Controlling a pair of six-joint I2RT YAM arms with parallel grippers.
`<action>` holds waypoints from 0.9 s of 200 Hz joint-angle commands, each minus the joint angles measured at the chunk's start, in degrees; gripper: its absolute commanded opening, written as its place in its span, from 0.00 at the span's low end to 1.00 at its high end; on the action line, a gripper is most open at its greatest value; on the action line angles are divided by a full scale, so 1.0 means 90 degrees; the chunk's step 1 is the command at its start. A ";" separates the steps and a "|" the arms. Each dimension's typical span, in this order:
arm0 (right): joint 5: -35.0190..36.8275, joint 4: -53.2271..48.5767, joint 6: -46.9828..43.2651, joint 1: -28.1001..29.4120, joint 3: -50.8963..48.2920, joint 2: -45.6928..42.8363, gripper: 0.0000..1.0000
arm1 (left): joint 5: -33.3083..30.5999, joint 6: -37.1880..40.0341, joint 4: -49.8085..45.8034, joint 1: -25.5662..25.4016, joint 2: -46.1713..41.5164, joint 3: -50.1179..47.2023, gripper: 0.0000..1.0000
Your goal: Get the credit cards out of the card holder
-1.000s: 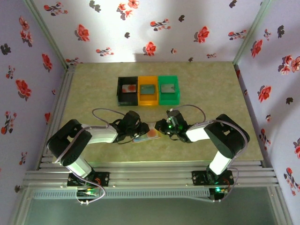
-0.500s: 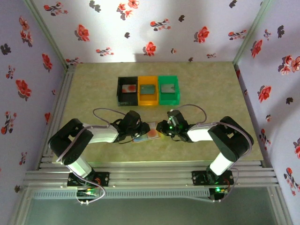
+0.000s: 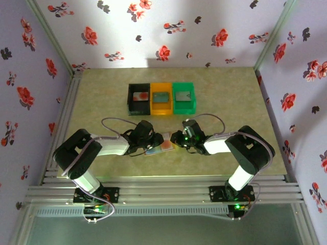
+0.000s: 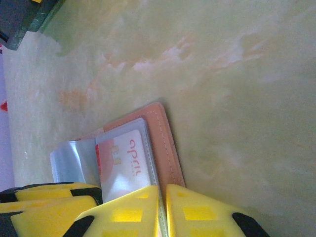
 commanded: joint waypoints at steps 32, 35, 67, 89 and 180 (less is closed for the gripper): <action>-0.0015 0.0058 0.0118 0.0040 -0.0066 0.0178 0.12 | -0.0179 0.0185 -0.0348 -0.0038 0.0243 -0.0064 0.27; -0.0021 0.0072 0.0121 0.0043 -0.0066 0.0193 0.12 | -0.0177 0.0181 -0.0296 -0.0038 0.0237 -0.0075 0.27; -0.0040 0.0177 0.0179 0.0082 -0.0100 0.0286 0.12 | -0.0110 0.0143 0.0279 -0.0039 0.0119 -0.0219 0.26; -0.0018 0.0210 0.0180 0.0083 -0.0123 0.0299 0.12 | -0.0050 0.0091 0.0794 -0.0038 0.0024 -0.0398 0.26; -0.0067 0.0298 0.0243 0.0102 -0.0105 0.0367 0.11 | 0.0057 0.0037 0.2153 -0.0038 -0.0319 -0.0848 0.25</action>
